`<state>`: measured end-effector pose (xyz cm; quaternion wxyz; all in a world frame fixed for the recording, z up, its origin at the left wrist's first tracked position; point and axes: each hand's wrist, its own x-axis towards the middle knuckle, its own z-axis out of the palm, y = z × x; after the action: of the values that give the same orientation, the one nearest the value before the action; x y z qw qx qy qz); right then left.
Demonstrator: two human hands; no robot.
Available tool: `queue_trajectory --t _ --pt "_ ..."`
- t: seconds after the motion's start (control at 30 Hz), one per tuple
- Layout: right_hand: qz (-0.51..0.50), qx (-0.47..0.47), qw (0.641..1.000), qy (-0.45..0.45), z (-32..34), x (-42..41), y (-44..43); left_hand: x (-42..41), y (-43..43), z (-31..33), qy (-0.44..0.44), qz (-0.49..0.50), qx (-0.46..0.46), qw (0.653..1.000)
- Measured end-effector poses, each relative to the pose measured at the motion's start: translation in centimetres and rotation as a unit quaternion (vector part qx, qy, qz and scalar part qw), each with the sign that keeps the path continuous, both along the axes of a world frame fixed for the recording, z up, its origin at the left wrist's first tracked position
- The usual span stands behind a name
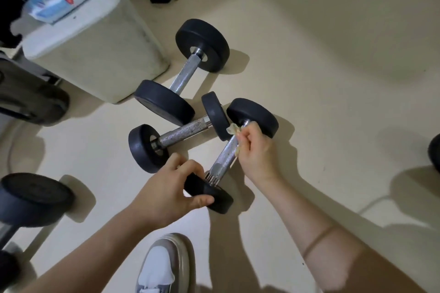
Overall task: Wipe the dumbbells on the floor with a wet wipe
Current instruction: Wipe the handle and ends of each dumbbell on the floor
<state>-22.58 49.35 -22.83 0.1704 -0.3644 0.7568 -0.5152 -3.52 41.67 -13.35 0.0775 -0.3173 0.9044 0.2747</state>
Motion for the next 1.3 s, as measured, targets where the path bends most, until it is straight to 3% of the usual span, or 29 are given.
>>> queue_trajectory --t 0.07,0.17,0.23,0.37,0.57,0.7,0.77,0.87,0.93,1.03,1.1,1.17,1.2,1.3 --pt "0.019 0.012 1.0 0.001 0.1 1.0 0.5 -0.6 0.0 0.3 -0.019 -0.004 -0.013 1.0" --pt "0.146 0.05 0.987 -0.045 1.5 4.7 2.5 -0.8 -0.4 0.8 -0.042 -0.005 -0.013 0.999" --pt "0.134 0.046 0.989 -0.032 1.7 4.1 1.6 -0.6 -1.2 1.0 -0.043 0.001 -0.011 0.999" --pt "0.013 0.066 0.995 0.072 1.8 1.2 -1.0 -0.3 -2.5 2.0 -0.049 0.06 -0.05 0.996" --pt "0.131 0.11 0.977 0.127 2.2 5.7 1.4 -1.3 -2.2 2.6 -0.078 0.076 -0.076 0.991" --pt "-0.053 0.025 0.998 0.022 0.4 1.1 0.0 -1.2 -2.3 2.1 -0.065 0.108 -0.063 0.99" --pt "-0.019 0.011 1.0 0.008 0.2 2.7 0.5 -1.4 -2.1 2.1 -0.073 0.114 -0.06 0.989" --pt "0.108 0.054 0.989 -0.089 0.7 7.0 1.7 -1.9 -2.1 2.5 -0.086 0.137 -0.051 0.985" --pt "0.129 0.053 0.955 -0.262 1.7 6.0 1.4 -2.1 -2.0 2.6 -0.113 0.131 -0.057 0.983" --pt "0.126 -0.025 0.845 -0.519 4.7 2.5 1.6 -3.0 -1.7 3.2 -0.135 0.095 -0.067 0.984" --pt "0.138 -0.082 0.767 -0.621 6.6 0.7 2.6 -4.6 -1.0 4.8 -0.045 0.141 0.061 0.987" --pt "0.144 -0.123 0.729 -0.658 8.6 -0.4 3.5 -6.8 0.1 7.5 0.057 0.203 0.27 0.939" --pt "0.144 -0.138 0.725 -0.66 9.6 -0.8 3.8 -7.9 0.6 8.8 0.072 0.195 0.315 0.926" --pt "0.145 -0.186 0.723 -0.649 12.4 -2.1 4.8 -11.0 1.7 11.5 0.105 0.154 0.319 0.929"
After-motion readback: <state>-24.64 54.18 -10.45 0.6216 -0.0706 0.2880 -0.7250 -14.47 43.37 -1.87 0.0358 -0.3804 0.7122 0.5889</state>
